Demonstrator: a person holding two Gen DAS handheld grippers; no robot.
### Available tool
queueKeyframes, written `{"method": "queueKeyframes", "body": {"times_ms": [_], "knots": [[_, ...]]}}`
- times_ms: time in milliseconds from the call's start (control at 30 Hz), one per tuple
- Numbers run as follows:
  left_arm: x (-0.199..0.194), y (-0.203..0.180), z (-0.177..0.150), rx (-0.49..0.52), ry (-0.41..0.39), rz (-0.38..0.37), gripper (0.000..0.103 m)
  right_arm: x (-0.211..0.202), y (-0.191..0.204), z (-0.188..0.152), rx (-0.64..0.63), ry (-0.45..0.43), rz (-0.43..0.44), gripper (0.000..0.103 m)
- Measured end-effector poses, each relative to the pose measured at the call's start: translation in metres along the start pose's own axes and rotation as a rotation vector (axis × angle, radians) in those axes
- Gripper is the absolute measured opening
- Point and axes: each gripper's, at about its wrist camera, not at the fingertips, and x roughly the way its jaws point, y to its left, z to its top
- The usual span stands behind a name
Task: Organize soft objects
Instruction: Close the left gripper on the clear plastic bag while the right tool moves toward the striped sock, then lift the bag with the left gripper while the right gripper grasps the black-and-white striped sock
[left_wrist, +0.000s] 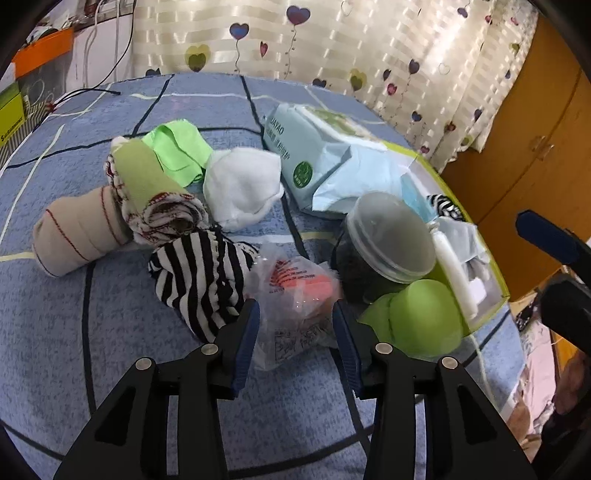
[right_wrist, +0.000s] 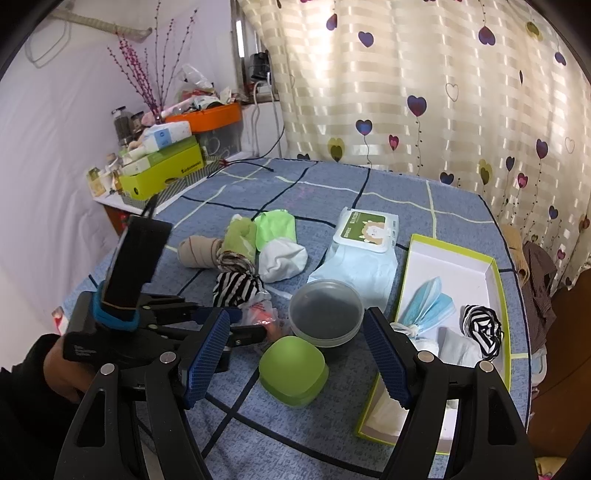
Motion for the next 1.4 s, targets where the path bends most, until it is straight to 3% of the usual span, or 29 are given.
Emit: {"method": "queueKeyframes", "body": {"times_ms": [200, 333, 433, 767, 967, 1400], "knots": [[0.008, -0.001, -0.001, 0.003, 0.016, 0.015, 0.042, 0.002, -0.004, -0.001, 0.01, 0.002, 0.0, 0.075], [0.005, -0.004, -0.001, 0.029, -0.001, 0.014, 0.021, 0.004, -0.005, -0.002, 0.015, 0.003, -0.005, 0.075], [0.002, -0.006, -0.002, 0.044, -0.006, 0.011, 0.016, 0.004, -0.006, 0.0, 0.015, 0.003, -0.007, 0.075], [-0.049, 0.008, -0.005, 0.023, -0.116, -0.039, 0.015, 0.008, 0.001, 0.009, -0.003, -0.007, -0.004, 0.075], [-0.077, 0.046, -0.005, -0.065, -0.19, -0.011, 0.015, 0.023, 0.02, 0.022, -0.042, 0.009, 0.0, 0.075], [-0.094, 0.111, -0.016, -0.197, -0.243, 0.048, 0.015, 0.119, 0.082, 0.035, -0.17, 0.227, 0.046, 0.075]]}}
